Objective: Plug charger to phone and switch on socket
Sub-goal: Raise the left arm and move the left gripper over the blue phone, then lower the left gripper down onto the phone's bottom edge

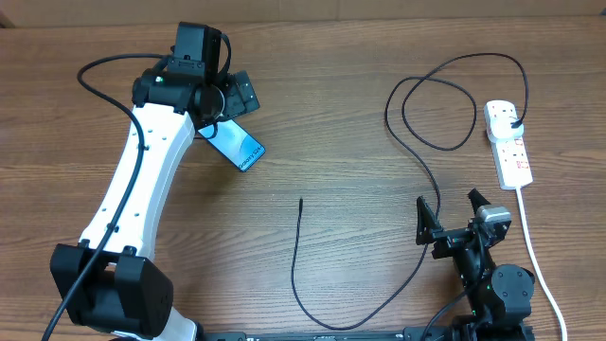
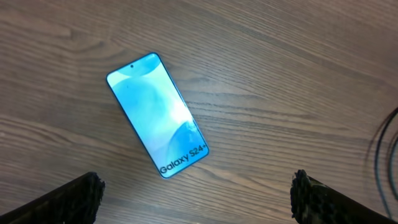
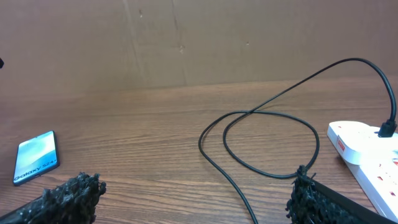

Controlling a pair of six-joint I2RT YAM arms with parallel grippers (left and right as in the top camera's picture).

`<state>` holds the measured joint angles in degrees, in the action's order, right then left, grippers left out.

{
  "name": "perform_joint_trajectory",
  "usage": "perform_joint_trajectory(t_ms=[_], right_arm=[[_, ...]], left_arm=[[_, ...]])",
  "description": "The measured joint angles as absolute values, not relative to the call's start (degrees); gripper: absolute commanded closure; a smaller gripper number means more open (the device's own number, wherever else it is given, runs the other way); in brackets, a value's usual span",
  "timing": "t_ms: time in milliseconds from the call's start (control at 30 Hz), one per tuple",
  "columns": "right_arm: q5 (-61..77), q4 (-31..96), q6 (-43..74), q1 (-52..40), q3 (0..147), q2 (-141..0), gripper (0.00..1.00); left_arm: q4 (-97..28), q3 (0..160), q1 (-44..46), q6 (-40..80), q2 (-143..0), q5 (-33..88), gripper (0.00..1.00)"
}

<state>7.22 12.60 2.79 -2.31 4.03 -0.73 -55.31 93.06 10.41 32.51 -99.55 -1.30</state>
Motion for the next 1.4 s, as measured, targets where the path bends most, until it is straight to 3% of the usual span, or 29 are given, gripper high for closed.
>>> perform_joint_trajectory(t_ms=[300, 533, 767, 1400], right_arm=[[7.25, 12.60, 2.76, -2.31, 4.03, -0.73, 0.00], [7.22, 12.62, 2.81, -2.31, 4.03, -0.73, 0.00], [7.22, 12.62, 2.76, -2.31, 4.03, -0.73, 0.00], [7.22, 12.62, 2.79, -2.31, 4.03, -0.73, 0.00]], left_arm=[[-57.87, 94.52, 10.41, 44.64, -100.55, -3.29, 0.00], [-65.76, 104.66, 10.41, 49.10, -109.78, -4.19, 0.00], [-70.76, 111.61, 10.41, 51.20, -121.16, -4.45, 0.00], [-71.42, 112.27, 10.41, 55.57, -128.75, -6.48, 0.00]])
